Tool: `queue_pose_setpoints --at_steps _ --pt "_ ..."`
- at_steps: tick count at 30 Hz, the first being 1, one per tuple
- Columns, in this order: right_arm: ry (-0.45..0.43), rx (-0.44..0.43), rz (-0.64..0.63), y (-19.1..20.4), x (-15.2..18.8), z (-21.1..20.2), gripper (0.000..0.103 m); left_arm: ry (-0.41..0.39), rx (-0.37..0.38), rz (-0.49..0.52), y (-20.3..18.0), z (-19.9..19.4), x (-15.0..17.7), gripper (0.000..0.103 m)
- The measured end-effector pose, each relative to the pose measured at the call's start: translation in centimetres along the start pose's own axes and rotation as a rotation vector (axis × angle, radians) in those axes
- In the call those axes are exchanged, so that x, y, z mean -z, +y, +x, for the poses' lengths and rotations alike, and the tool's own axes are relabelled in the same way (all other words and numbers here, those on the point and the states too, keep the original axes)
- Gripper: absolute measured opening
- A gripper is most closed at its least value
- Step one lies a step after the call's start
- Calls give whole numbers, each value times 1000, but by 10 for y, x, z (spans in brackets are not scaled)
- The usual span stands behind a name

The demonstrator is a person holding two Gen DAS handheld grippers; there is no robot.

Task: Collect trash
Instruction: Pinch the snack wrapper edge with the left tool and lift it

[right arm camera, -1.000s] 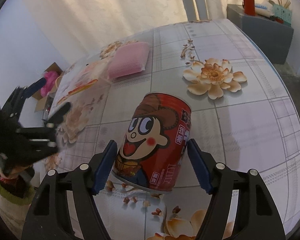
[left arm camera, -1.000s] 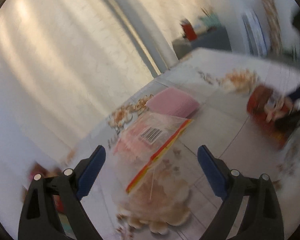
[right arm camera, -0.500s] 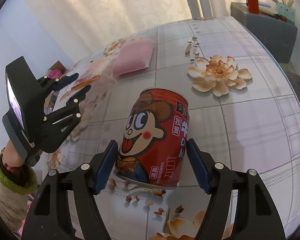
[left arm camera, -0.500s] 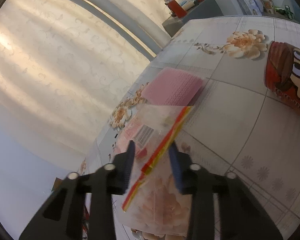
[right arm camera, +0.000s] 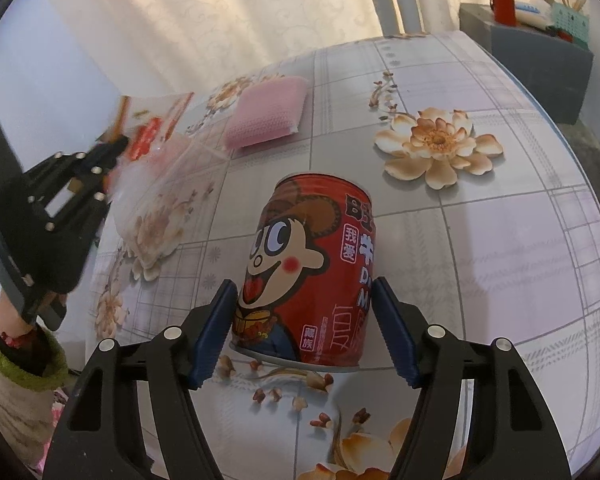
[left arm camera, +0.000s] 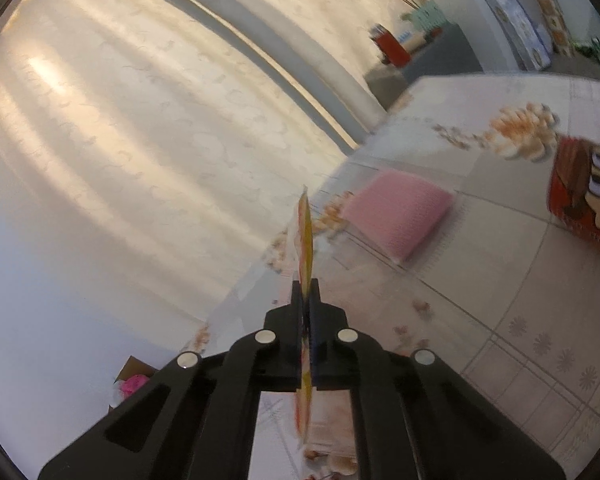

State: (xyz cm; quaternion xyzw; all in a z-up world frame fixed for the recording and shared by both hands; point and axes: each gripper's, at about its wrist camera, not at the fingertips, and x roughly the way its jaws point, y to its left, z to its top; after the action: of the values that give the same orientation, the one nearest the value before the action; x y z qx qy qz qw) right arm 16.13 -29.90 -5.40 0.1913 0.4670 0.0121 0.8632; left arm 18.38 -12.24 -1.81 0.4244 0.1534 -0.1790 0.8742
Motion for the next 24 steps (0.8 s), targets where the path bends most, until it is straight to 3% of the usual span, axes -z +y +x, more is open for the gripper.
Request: queue_pose_setpoints --at_steps 12,19,24 --pt "-9 -2 44 -4 3 -6 63 -84 -86 -155 55 -53 7 2" --pt "-23 10 51 -1 8 -15 63 -153 -50 -251 71 -92 5 2" --pt "-40 13 56 0 13 -25 62 -188 31 -332 77 -118 4 2"
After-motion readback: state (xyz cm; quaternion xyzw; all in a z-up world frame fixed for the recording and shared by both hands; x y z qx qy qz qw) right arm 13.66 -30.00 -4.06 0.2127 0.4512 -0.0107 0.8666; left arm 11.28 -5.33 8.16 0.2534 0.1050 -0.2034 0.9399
